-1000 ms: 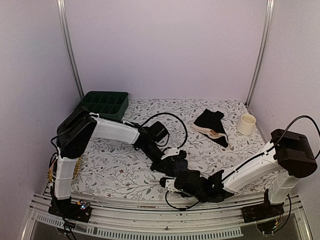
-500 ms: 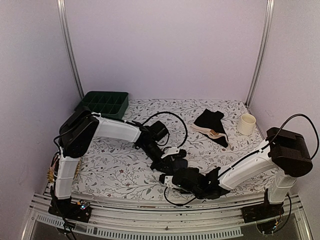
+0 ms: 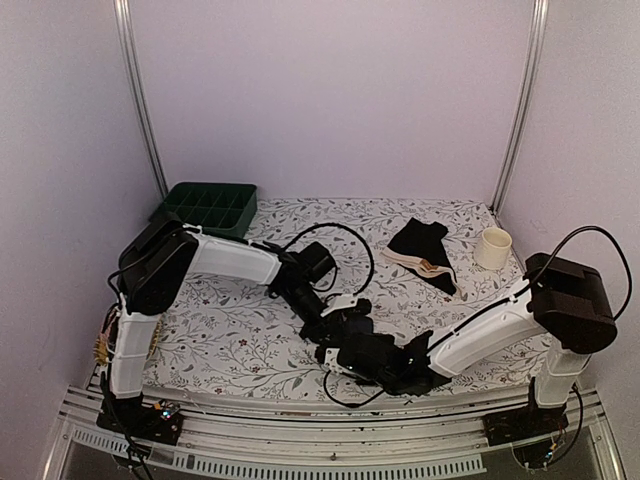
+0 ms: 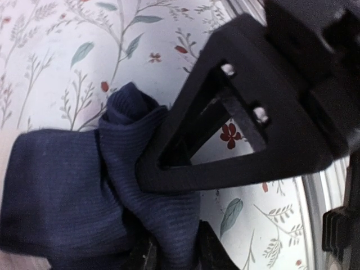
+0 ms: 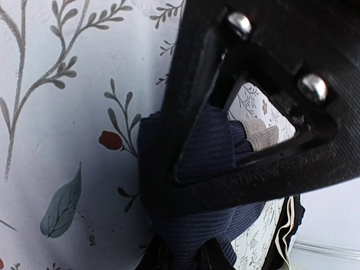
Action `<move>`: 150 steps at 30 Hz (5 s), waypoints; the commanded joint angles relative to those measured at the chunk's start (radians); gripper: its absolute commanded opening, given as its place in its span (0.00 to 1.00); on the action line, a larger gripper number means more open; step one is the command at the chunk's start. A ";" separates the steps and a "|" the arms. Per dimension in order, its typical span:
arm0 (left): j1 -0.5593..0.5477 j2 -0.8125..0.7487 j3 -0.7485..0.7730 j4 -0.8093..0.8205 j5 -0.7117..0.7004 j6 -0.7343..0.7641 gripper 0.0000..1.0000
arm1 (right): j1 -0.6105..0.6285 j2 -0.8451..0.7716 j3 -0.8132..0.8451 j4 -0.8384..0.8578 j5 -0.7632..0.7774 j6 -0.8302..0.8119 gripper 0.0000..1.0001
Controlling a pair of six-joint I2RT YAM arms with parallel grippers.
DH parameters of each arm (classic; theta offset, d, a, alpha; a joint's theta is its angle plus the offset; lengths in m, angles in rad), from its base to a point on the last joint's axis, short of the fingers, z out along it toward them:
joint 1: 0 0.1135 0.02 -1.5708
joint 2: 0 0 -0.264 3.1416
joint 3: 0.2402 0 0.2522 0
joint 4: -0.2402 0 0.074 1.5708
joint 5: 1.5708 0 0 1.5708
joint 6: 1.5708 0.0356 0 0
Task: Roll the underwear
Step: Roll the underwear at the center of the board.
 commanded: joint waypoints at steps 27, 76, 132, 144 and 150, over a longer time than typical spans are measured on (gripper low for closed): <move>-0.003 -0.695 -0.897 0.831 -0.323 0.220 0.54 | -0.325 0.074 0.388 -0.675 -1.040 0.260 0.14; -0.251 -0.289 -0.757 1.039 -0.795 0.316 0.02 | -0.449 0.248 0.546 -0.811 -1.298 0.201 0.18; -0.045 0.179 0.231 -0.324 -0.285 -0.153 0.00 | -0.041 -0.304 -0.220 0.056 -0.179 -0.164 0.61; -0.029 0.280 0.384 -0.454 -0.219 -0.136 0.00 | -0.034 -0.216 -0.231 0.159 -0.078 -0.232 0.55; -0.025 0.291 0.396 -0.466 -0.208 -0.129 0.00 | -0.039 -0.164 -0.216 0.154 -0.079 -0.232 0.51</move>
